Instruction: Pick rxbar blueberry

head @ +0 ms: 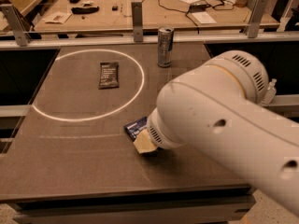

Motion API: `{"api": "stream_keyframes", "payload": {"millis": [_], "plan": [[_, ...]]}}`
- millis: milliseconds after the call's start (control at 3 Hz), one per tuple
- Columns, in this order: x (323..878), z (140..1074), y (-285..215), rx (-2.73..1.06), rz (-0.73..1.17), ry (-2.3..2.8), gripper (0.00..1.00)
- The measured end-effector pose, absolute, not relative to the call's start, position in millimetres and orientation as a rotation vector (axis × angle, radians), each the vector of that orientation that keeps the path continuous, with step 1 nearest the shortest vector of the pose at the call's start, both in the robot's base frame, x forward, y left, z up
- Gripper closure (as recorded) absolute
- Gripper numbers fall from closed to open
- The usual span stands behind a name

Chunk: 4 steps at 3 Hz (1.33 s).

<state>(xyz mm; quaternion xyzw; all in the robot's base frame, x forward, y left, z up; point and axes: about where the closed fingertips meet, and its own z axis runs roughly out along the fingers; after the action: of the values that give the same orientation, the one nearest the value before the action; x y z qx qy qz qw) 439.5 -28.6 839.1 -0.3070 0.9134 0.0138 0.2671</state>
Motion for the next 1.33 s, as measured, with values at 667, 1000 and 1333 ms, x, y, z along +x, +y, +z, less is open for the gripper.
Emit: {"api": "stream_keyframes", "payload": {"millis": [667,1000,1333], "plan": [[511.9,911.2,-64.6,-0.685,0.499,2.288,1.00],[525.8,945.5,-50.4,-0.765,0.818,2.128,1.00],[526.2,978.9,-32.4,-0.909,1.028,1.948,1.00]]}}
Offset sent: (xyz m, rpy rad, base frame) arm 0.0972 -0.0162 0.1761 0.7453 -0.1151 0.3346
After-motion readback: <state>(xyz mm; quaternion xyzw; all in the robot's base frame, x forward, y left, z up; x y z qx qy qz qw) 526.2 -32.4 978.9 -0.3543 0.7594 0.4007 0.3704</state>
